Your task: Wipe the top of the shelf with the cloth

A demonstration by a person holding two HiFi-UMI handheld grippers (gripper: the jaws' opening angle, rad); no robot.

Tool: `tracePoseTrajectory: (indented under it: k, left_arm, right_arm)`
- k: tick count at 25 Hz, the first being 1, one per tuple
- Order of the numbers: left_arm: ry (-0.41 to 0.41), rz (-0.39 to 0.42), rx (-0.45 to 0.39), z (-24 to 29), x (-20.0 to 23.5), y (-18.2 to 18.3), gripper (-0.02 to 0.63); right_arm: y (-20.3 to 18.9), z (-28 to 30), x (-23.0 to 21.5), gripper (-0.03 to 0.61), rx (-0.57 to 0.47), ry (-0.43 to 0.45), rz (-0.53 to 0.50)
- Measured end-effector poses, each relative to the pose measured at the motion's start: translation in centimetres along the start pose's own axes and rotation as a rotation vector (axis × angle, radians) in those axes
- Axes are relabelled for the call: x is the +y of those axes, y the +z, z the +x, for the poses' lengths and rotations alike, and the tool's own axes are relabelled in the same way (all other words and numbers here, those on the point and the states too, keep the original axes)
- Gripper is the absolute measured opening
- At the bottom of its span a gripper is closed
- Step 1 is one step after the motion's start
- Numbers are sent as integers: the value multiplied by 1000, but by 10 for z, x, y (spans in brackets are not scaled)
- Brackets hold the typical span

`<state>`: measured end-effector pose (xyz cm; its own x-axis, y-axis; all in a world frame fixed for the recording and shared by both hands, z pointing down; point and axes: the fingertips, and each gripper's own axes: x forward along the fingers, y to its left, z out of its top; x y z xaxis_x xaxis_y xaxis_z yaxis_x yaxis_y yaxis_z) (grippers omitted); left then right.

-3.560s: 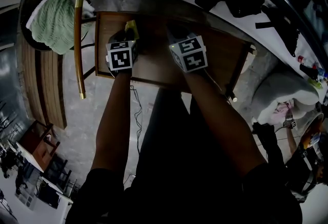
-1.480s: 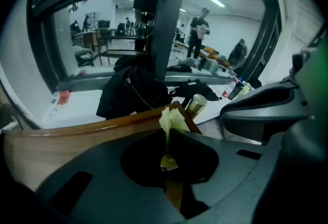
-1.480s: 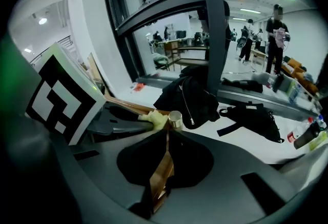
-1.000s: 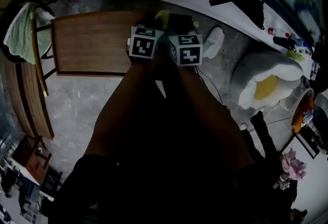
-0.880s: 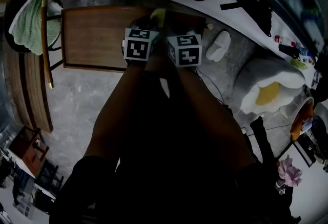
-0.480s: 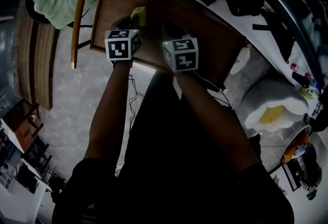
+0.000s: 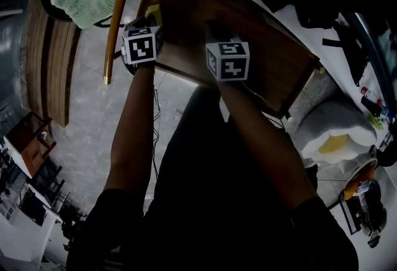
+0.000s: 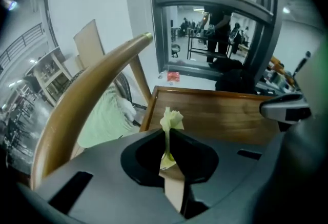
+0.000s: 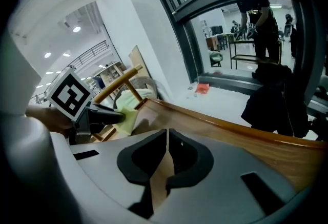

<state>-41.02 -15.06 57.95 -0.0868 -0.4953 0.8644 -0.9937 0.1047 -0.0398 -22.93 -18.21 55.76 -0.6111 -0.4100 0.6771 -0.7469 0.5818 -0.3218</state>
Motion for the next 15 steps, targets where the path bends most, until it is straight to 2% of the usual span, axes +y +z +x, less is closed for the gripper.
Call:
tracePoseTrajectory:
  k: [7,12,15]
  left_arm:
    - [105,24,55,15,30,-10,31]
    - [108,101,85,27,33,-14,31]
    - [107,106,85,30,30,-15,29]
  right_arm:
    - [6,8,-1,27,6,-12,-15]
    - [2,6,-15,27,20,-46,4]
    - [-2,3,-20,27,28,-61,15]
